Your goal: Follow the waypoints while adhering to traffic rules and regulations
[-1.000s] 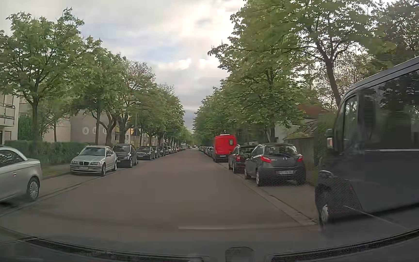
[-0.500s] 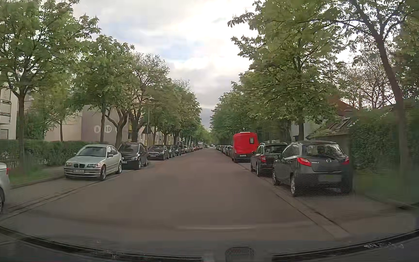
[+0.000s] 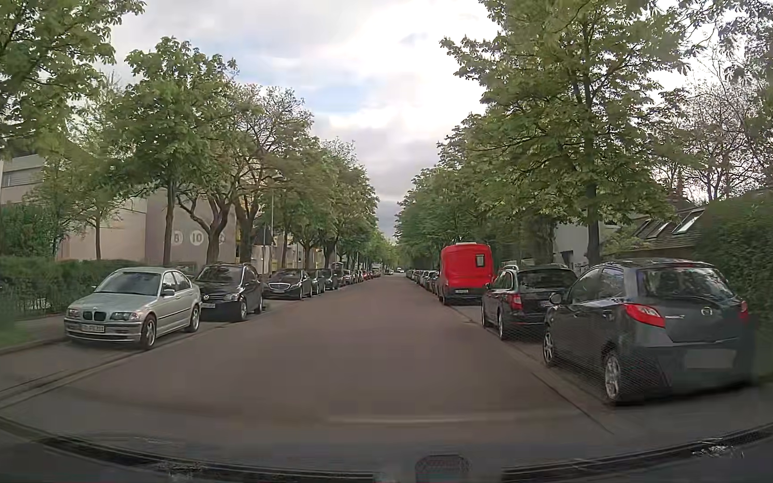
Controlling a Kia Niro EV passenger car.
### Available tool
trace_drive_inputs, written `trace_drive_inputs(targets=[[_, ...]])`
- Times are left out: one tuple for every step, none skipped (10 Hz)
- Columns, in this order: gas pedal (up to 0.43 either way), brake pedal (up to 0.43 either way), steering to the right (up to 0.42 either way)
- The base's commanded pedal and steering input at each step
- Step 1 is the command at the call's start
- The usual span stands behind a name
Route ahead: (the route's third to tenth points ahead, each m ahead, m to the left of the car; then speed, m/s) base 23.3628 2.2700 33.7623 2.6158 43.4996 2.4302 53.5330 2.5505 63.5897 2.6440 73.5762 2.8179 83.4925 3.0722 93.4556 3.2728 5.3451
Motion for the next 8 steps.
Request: trace_drive_inputs(targets=[[0.118, 0.0, 0.001], [0.118, 0.0, -0.002], [0.118, 0.0, -0.002], [0.118, 0.0, -0.002], [0.118, 0.0, -0.001], [0.118, 0.0, -0.003], [0.118, 0.0, -0.005], [0.118, 0.0, -0.005]])
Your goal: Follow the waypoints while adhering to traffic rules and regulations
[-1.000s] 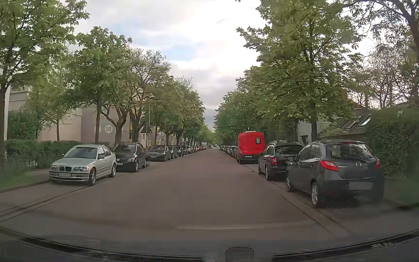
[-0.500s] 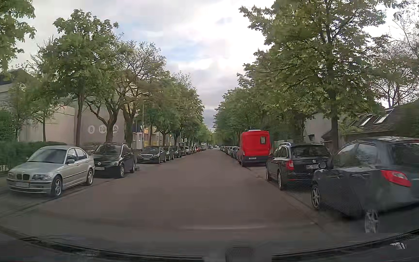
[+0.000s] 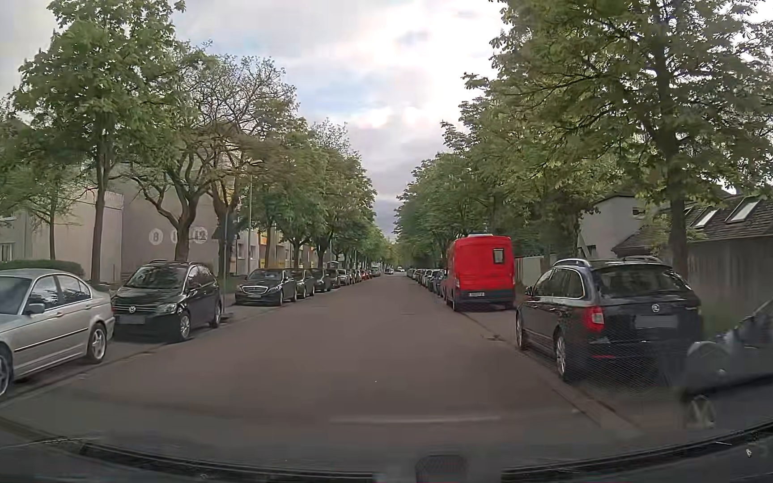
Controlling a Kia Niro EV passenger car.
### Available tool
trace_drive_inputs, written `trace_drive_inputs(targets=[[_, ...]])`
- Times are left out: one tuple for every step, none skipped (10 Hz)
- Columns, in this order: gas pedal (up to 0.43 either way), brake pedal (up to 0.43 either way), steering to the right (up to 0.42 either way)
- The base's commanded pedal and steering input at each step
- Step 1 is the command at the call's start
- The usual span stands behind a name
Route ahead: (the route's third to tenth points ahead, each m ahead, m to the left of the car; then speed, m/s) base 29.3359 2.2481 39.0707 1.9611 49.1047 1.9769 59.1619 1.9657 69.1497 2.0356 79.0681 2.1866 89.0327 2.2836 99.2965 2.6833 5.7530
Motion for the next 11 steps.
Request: trace_drive_inputs(targets=[[0.118, 0.0, -0.004], [0.11, 0.0, -0.004], [0.11, 0.0, -0.005], [0.11, 0.0, -0.005], [0.11, 0.0, -0.005], [0.11, 0.0, -0.006], [0.11, 0.0, -0.006], [0.11, 0.0, -0.007], [0.11, 0.0, -0.006], [0.11, 0.0, -0.006], [0.11, 0.0, -0.006]])
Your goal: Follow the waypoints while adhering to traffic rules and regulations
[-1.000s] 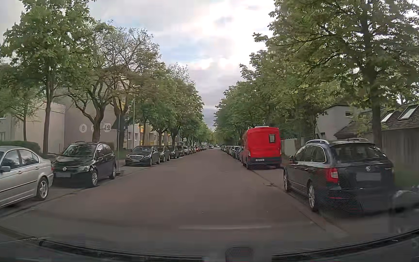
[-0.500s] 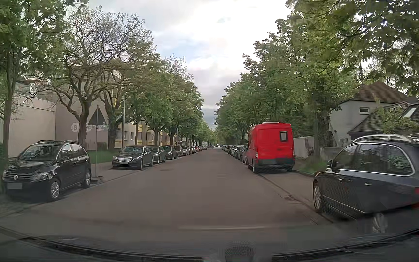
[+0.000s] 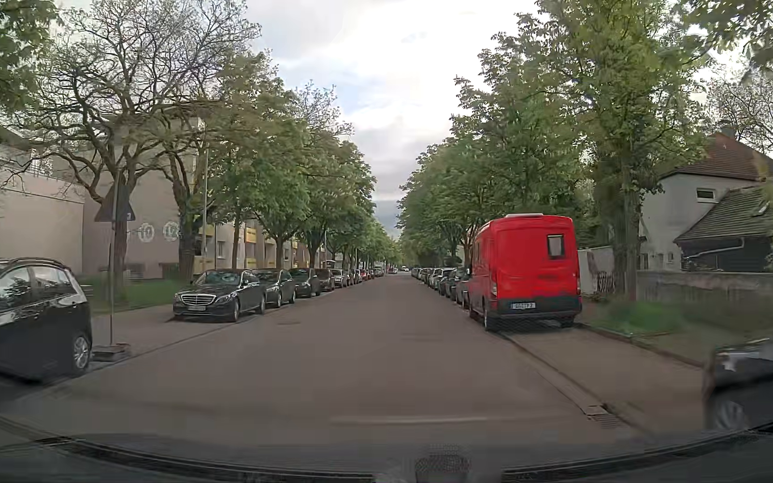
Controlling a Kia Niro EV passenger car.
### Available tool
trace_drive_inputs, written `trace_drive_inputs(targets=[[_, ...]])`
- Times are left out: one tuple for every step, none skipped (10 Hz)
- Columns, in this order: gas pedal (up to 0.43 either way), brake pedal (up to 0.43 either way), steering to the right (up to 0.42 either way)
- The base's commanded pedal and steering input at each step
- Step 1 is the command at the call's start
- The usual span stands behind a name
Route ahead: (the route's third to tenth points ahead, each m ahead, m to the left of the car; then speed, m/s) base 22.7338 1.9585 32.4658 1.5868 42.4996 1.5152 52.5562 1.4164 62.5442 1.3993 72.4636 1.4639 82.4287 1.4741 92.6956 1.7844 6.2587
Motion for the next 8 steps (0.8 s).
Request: trace_drive_inputs(targets=[[0.11, 0.0, -0.006], [0.11, 0.0, -0.006], [0.11, 0.0, -0.003], [0.11, 0.0, -0.001], [0.11, 0.0, 0.0], [0.11, 0.0, 0.0], [0.11, 0.0, 0.0], [0.11, 0.0, 0.0]])
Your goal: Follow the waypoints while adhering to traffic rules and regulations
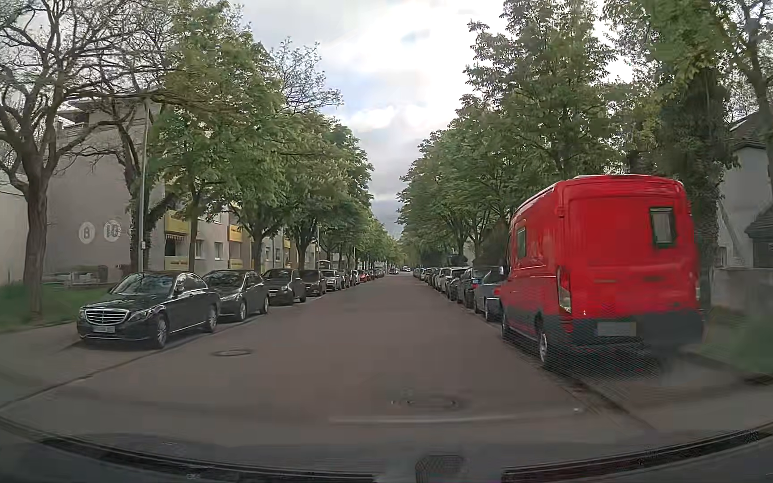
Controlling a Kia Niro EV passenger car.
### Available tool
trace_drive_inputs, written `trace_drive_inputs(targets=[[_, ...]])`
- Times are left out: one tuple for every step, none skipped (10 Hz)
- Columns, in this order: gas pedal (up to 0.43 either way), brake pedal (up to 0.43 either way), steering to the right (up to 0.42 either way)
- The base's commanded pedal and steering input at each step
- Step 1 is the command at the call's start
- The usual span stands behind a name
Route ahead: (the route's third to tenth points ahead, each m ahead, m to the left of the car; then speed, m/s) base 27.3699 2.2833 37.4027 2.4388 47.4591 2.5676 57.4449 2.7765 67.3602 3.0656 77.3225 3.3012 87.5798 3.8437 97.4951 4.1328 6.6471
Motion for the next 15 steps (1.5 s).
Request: trace_drive_inputs(targets=[[0.11, 0.0, 0.0], [0.11, 0.0, 0.0], [0.098, 0.0, 0.0], [0.098, 0.0, 0.0], [0.098, 0.0, 0.0], [0.098, 0.0, 0.0], [0.098, 0.0, 0.0], [0.098, 0.0, 0.001], [0.098, 0.0, 0.0], [0.098, 0.0, -0.003], [0.098, 0.0, -0.004], [0.098, 0.0, -0.003], [0.098, 0.0, -0.002], [0.098, 0.0, -0.002], [0.098, 0.0, -0.002]])
